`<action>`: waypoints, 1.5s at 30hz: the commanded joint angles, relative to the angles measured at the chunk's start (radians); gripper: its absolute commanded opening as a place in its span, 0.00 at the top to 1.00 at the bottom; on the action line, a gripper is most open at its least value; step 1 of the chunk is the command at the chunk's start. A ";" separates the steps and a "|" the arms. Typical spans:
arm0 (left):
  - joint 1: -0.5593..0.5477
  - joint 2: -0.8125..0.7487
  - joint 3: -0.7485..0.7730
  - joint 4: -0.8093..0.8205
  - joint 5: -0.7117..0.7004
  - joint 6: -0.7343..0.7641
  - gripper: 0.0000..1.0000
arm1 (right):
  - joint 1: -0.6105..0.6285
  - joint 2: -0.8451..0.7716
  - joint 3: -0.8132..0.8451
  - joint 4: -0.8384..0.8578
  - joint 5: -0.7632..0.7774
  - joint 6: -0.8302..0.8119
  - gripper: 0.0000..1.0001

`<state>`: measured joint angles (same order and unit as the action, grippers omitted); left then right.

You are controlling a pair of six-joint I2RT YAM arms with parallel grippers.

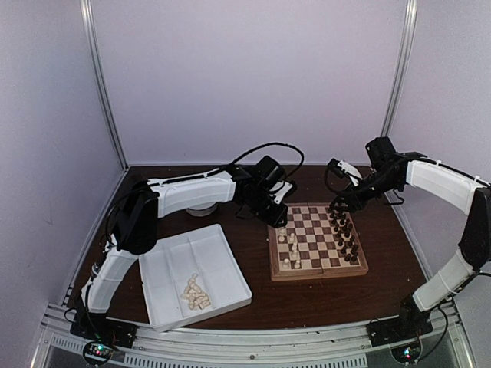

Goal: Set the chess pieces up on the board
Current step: Adjust the queen at d1, then pick up the chess pile from the storage box.

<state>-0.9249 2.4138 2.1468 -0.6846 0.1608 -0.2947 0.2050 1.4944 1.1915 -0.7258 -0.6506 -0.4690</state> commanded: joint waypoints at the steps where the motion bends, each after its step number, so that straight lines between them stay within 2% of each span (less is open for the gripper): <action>1: -0.003 -0.051 -0.009 0.003 0.000 0.010 0.73 | -0.006 0.002 -0.008 0.003 -0.007 -0.006 0.53; 10: -0.004 -0.102 -0.007 0.030 0.013 0.016 0.61 | -0.006 -0.001 -0.007 0.001 -0.007 -0.007 0.53; 14: -0.005 -0.197 -0.040 -0.029 -0.060 0.054 0.59 | -0.007 -0.007 -0.008 -0.001 -0.010 -0.007 0.53; 19: -0.004 -0.419 -0.281 -0.119 -0.215 0.089 0.59 | -0.010 -0.014 -0.007 -0.001 -0.026 -0.007 0.53; 22: -0.002 -0.547 -0.440 -0.211 -0.281 0.056 0.60 | -0.009 -0.014 -0.001 -0.004 -0.039 -0.005 0.53; 26: -0.003 -0.708 -0.674 -0.297 -0.273 -0.044 0.65 | -0.009 -0.013 0.006 -0.014 -0.047 -0.009 0.53; 30: -0.003 -0.825 -0.884 -0.298 -0.218 -0.161 0.72 | -0.009 -0.025 0.008 -0.017 -0.044 -0.014 0.53; 36: -0.016 -0.845 -1.007 -0.264 -0.161 -0.251 0.74 | -0.009 -0.039 0.004 -0.017 -0.046 -0.015 0.53; 40: -0.018 -0.820 -1.029 -0.273 -0.126 -0.277 0.77 | -0.009 -0.039 0.003 -0.015 -0.056 -0.010 0.53; 45: -0.019 -0.776 -1.013 -0.300 -0.145 -0.282 0.75 | -0.008 -0.044 0.002 -0.015 -0.063 -0.007 0.53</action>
<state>-0.9382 1.6039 1.1255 -0.9707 0.0113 -0.5465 0.2005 1.4792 1.1915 -0.7368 -0.6910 -0.4728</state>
